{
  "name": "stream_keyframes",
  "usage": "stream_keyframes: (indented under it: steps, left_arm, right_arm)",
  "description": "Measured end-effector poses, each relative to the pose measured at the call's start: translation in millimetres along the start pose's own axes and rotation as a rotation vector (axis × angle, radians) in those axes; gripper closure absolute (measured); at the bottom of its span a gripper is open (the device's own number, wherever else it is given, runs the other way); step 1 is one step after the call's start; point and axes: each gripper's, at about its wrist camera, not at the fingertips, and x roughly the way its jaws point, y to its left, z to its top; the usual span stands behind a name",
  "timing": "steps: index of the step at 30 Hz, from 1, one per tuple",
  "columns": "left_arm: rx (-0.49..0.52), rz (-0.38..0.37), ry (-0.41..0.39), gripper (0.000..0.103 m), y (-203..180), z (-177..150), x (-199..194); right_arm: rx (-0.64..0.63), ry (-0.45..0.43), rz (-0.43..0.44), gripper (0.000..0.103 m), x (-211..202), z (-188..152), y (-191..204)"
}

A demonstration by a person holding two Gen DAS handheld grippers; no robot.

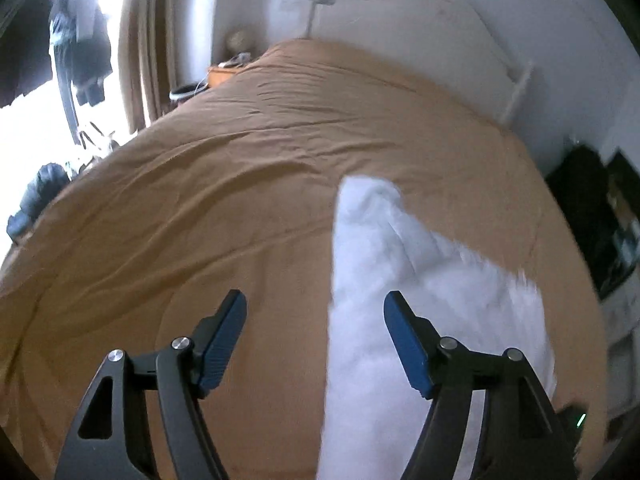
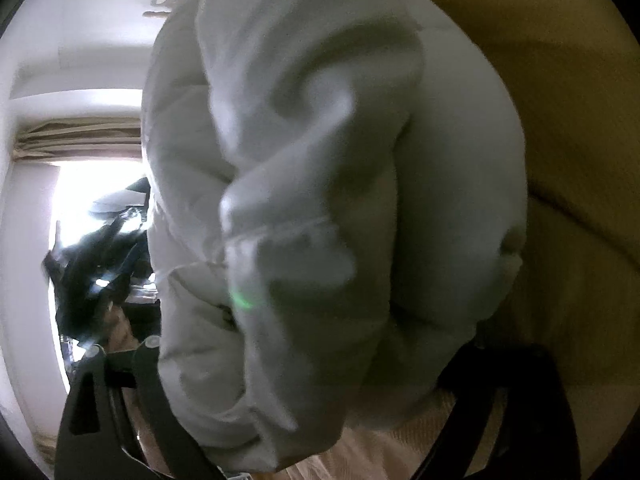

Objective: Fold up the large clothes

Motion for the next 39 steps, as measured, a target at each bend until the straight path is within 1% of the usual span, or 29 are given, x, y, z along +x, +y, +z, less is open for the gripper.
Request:
stream_keyframes:
  steps: [1,3,4,5,6,7,9,10,13,16,17,18,19,20,21,22,23,24,26,27,28,30,32,34,35,37,39]
  left_arm:
    - [0.030,-0.005,0.006,0.031,-12.2,-13.1,-6.4]
    - [0.080,-0.029,0.046,0.031,-36.3,-43.4,-11.6]
    - [0.091,-0.045,0.063,0.031,-40.4,-52.8,-9.8]
    - [0.105,-0.063,0.081,0.031,-49.0,-64.6,-5.0]
    - [0.120,-0.061,0.095,0.031,-58.0,-71.7,2.5]
    - [0.148,-0.040,0.113,0.031,-66.5,-84.5,15.5]
    - [0.137,-0.028,0.088,0.030,-66.3,-93.4,21.6]
    - [0.133,-0.026,0.077,0.028,-63.5,-95.3,21.6]
    - [0.153,-0.021,0.075,0.027,-67.7,-94.2,21.8]
    - [0.142,-0.034,0.086,0.027,-66.7,-93.9,21.8]
    - [0.140,-0.037,0.087,0.026,-61.0,-96.6,22.8]
    - [0.142,-0.038,0.090,0.026,-61.5,-97.4,21.9]
    - [0.147,-0.039,0.092,0.025,-61.1,-98.3,26.0]
    - [0.155,-0.037,0.090,0.025,-61.9,-101.5,25.8]
    - [0.160,-0.034,0.088,0.025,-62.4,-102.4,25.6]
    - [0.164,-0.034,0.086,0.025,-62.1,-104.0,27.6]
    - [0.169,-0.034,0.086,0.024,-62.2,-104.9,27.8]
    - [0.173,-0.035,0.086,0.024,-61.5,-105.7,28.9]
    - [0.178,-0.044,0.088,0.023,-59.5,-107.7,29.5]
    - [0.177,-0.052,0.091,0.021,-58.1,-108.5,29.8]
    - [0.174,-0.069,0.100,0.018,-56.6,-109.6,30.3]
    - [0.165,-0.096,0.121,0.014,-54.1,-111.3,33.0]
    - [0.164,-0.105,0.128,0.012,-53.7,-112.8,34.1]
    - [0.173,-0.091,0.126,0.012,-54.7,-113.8,33.6]
    - [0.173,-0.088,0.127,0.012,-54.5,-114.0,33.7]
    - [0.167,-0.083,0.134,0.012,-52.6,-114.0,35.3]
    - [0.156,-0.090,0.140,0.012,-49.9,-113.2,36.4]
  right_arm:
    - [-0.010,-0.007,-0.021,0.012,-1.2,-2.6,7.6]
    - [-0.050,-0.030,-0.080,0.012,-11.6,-4.8,16.6]
    - [-0.066,-0.041,-0.105,0.012,-16.6,-5.7,20.8]
    - [-0.086,-0.054,-0.135,0.012,-22.6,-7.2,27.8]
    - [-0.104,-0.065,-0.161,0.012,-29.0,-8.8,34.0]
    - [-0.117,-0.075,-0.180,0.012,-34.1,-10.3,38.5]
    - [-0.146,-0.097,-0.231,0.012,-46.3,-12.9,49.7]
    - [-0.160,-0.108,-0.251,0.012,-50.7,-15.2,58.5]
    - [-0.251,-0.178,-0.313,0.012,-72.0,-20.1,87.1]
    - [-0.397,-0.271,-0.345,0.012,-85.7,-22.1,144.4]
    - [-0.442,-0.288,-0.343,0.015,-88.1,-17.5,157.4]
    - [-0.478,-0.300,-0.345,0.025,-77.7,-14.1,181.9]
    - [-0.521,-0.310,-0.359,0.031,-71.3,-6.7,197.5]
    - [-0.539,-0.304,-0.364,0.039,-62.7,0.8,209.6]
    - [-0.564,-0.284,-0.354,0.044,-49.8,12.8,220.9]
    - [-0.579,-0.264,-0.346,0.046,-34.3,22.4,231.3]
    - [-0.591,-0.244,-0.357,0.049,-17.2,35.6,235.8]
    - [-0.588,-0.225,-0.385,0.049,1.4,50.3,237.1]
    - [-0.562,-0.178,-0.427,0.053,38.0,77.7,227.5]
    - [-0.523,-0.140,-0.461,0.057,56.2,93.1,214.1]
    - [-0.494,-0.114,-0.494,0.062,65.4,105.6,198.7]
    - [-0.449,-0.093,-0.569,0.087,83.9,125.2,169.3]
    - [-0.426,-0.112,-0.627,0.103,83.8,135.1,153.6]
    - [-0.370,-0.110,-0.575,0.103,78.0,143.9,143.5]
    - [-0.354,-0.115,-0.565,0.103,74.3,145.1,143.1]
    - [-0.374,-0.138,-0.589,0.103,71.3,135.9,152.6]
    - [-0.438,-0.181,-0.597,0.102,59.3,116.6,168.7]
